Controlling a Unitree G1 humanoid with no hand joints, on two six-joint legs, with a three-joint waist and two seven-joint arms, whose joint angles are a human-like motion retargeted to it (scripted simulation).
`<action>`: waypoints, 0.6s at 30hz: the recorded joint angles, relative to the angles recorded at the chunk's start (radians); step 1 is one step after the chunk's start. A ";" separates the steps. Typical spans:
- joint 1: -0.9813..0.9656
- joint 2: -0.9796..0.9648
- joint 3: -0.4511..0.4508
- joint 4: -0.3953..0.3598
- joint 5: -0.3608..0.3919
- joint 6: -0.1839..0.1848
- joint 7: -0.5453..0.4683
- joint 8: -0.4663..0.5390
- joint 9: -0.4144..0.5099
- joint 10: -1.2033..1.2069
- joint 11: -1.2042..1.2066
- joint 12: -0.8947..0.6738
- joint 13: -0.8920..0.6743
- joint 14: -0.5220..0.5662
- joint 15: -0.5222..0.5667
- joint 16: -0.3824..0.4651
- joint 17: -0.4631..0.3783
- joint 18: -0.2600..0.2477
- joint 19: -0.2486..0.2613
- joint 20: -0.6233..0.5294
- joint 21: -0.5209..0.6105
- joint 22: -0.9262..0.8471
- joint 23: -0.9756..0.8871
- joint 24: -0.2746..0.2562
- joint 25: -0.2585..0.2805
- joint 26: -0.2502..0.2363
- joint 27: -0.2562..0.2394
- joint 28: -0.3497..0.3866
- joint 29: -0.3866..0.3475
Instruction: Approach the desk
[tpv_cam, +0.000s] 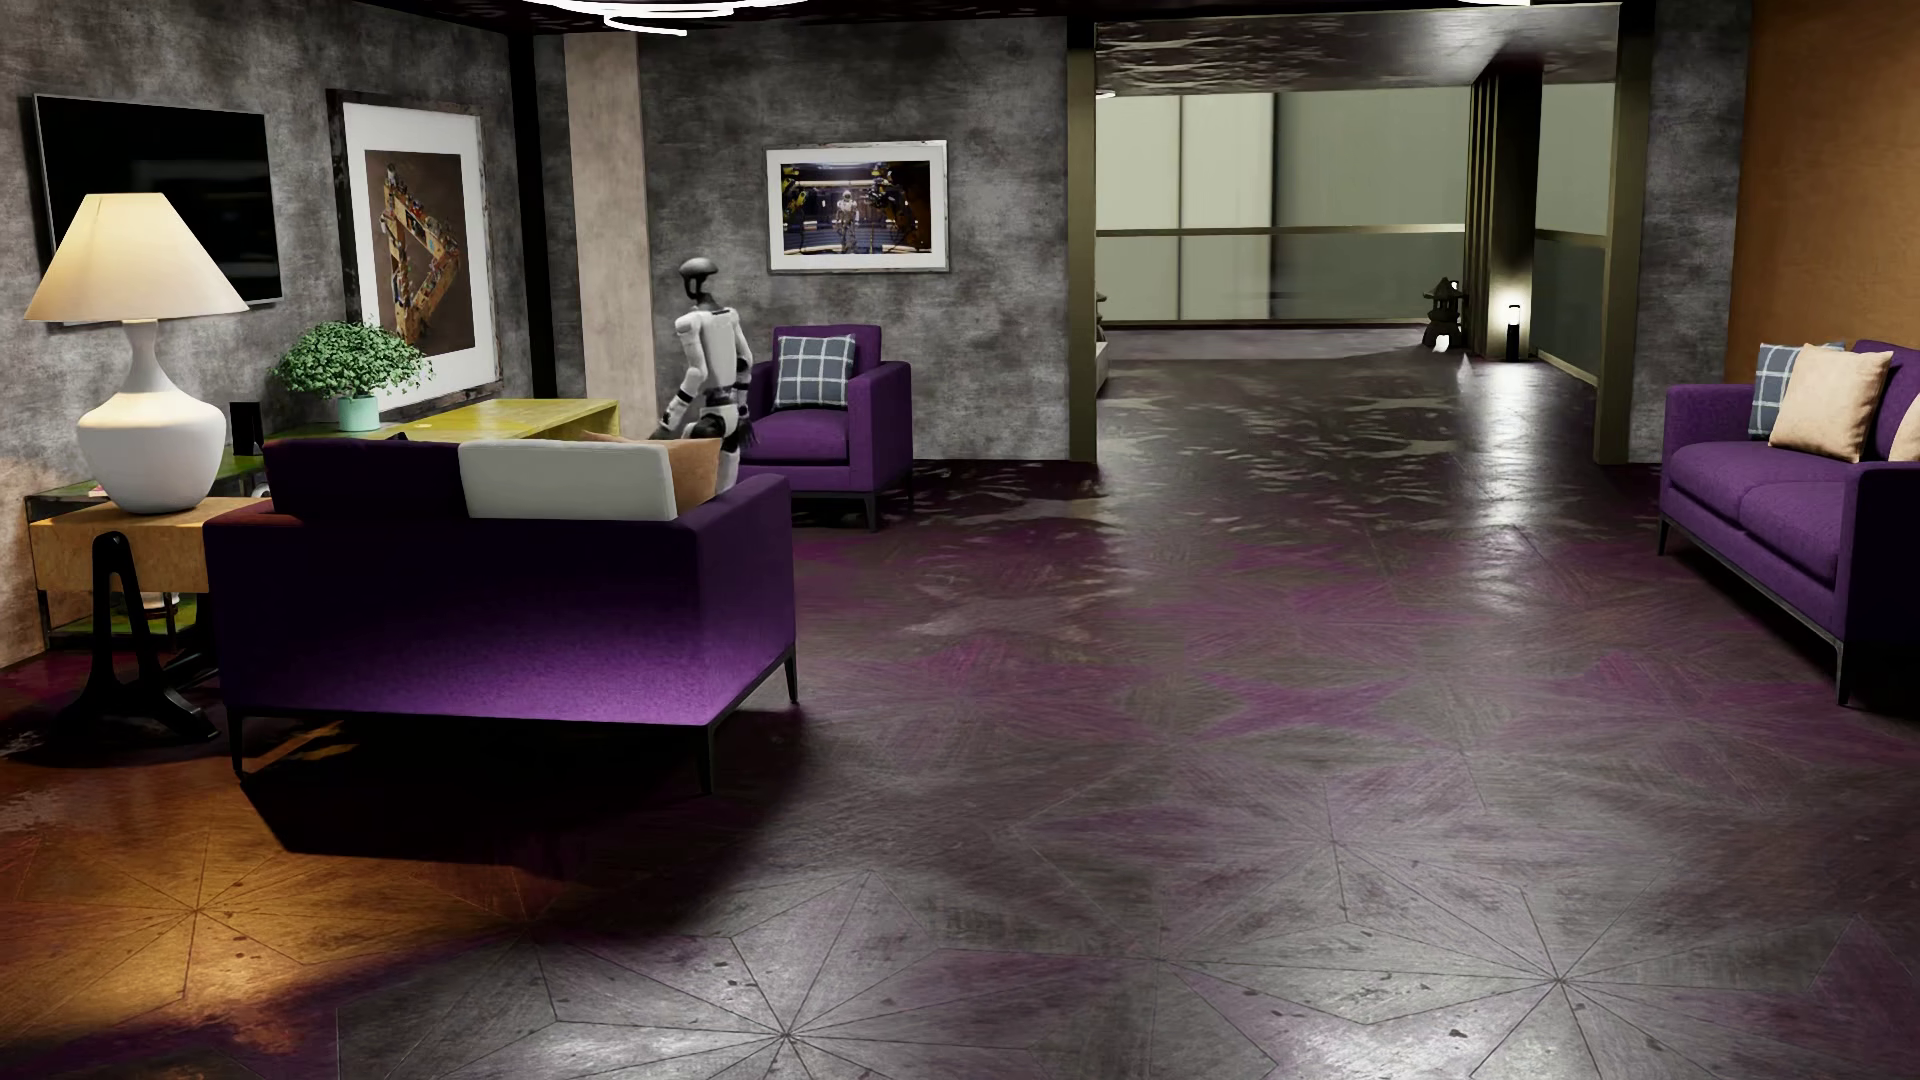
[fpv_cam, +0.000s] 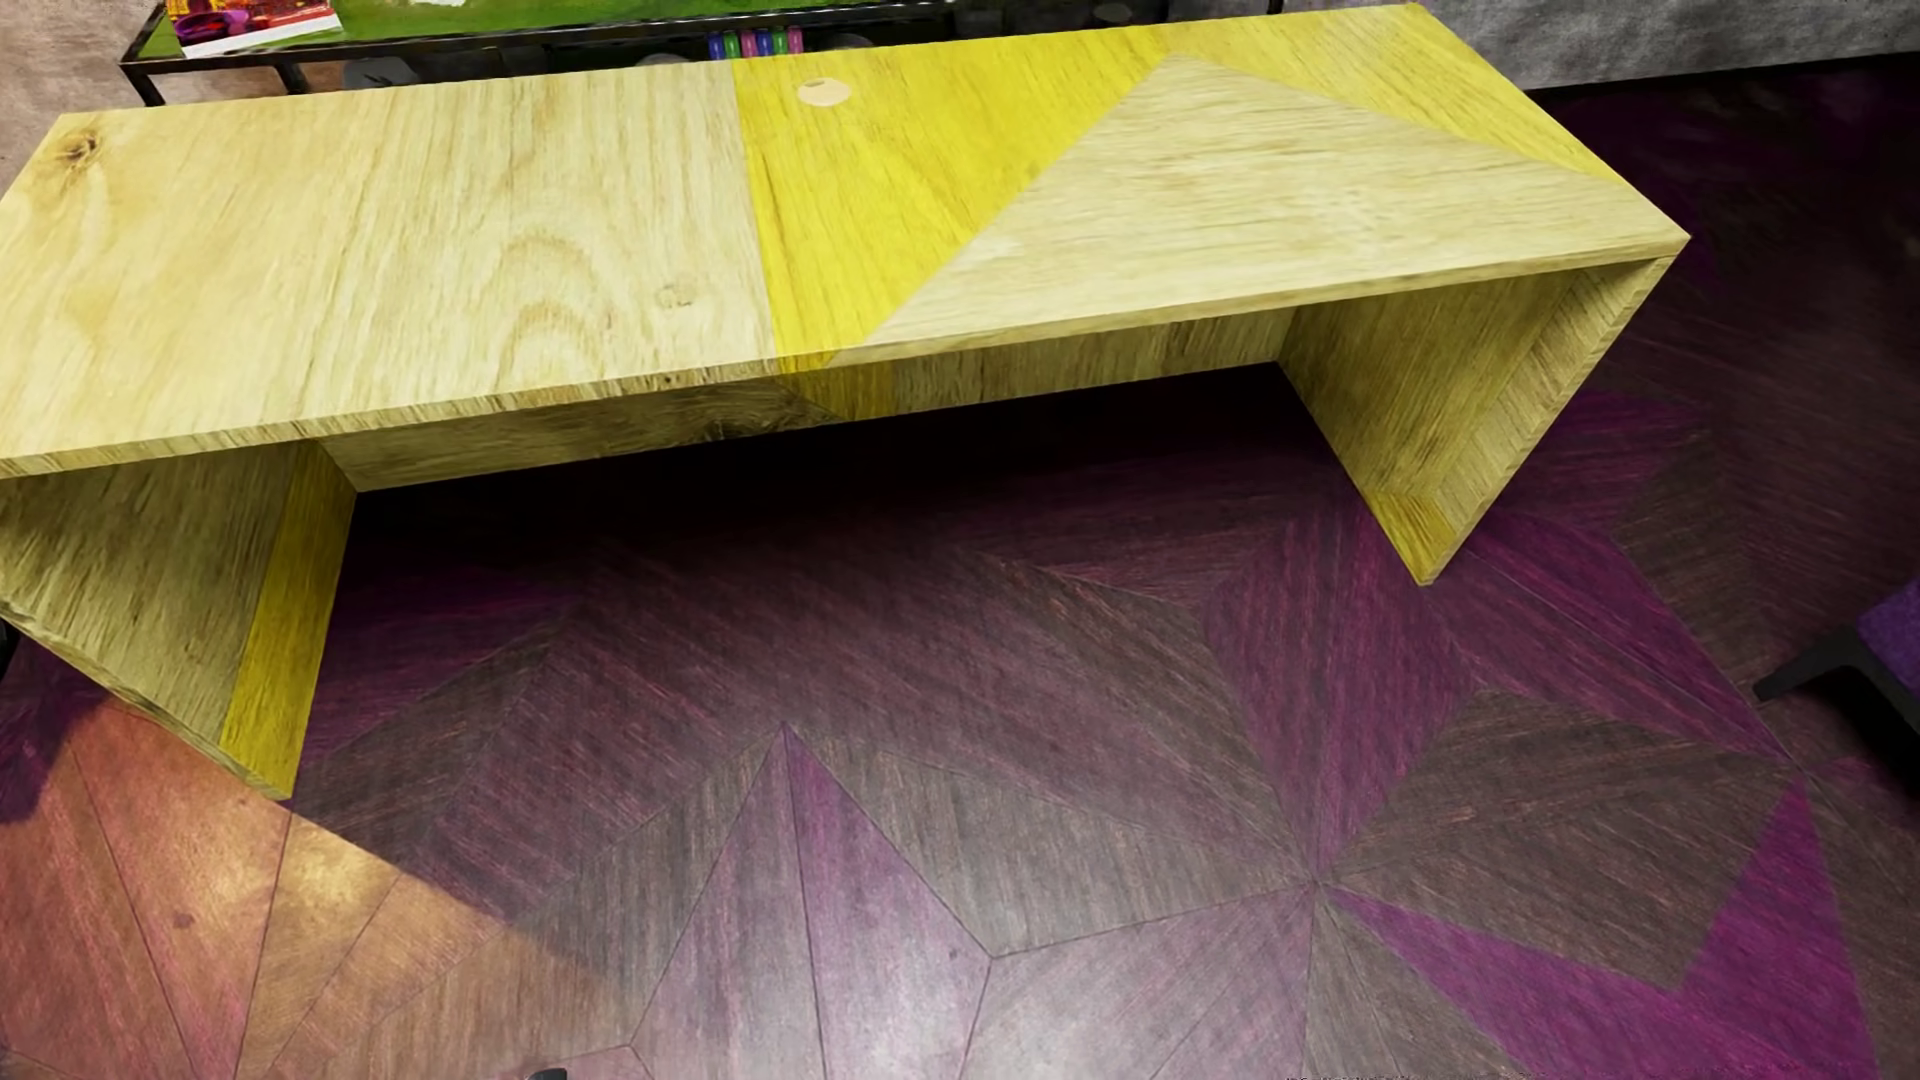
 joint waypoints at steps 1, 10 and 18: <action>0.009 0.008 -0.002 0.015 0.015 0.003 0.009 0.007 0.000 0.006 -0.005 0.003 -0.020 -0.005 -0.001 0.000 0.004 -0.006 -0.004 -0.017 0.005 0.030 -0.001 0.017 -0.003 0.009 0.009 -0.029 -0.003; 0.058 0.029 -0.008 0.100 0.094 0.028 0.061 0.058 0.000 0.042 0.011 0.017 -0.230 -0.029 -0.021 -0.027 0.055 -0.036 -0.030 -0.049 0.003 0.121 -0.178 0.084 -0.006 0.054 -0.083 -0.093 -0.145; 0.037 0.026 0.009 0.094 0.088 0.044 0.029 0.029 -0.001 0.039 0.014 0.000 -0.279 -0.020 -0.021 -0.002 0.049 -0.038 -0.038 -0.086 0.059 0.019 -0.152 0.060 -0.010 0.015 -0.072 -0.063 -0.118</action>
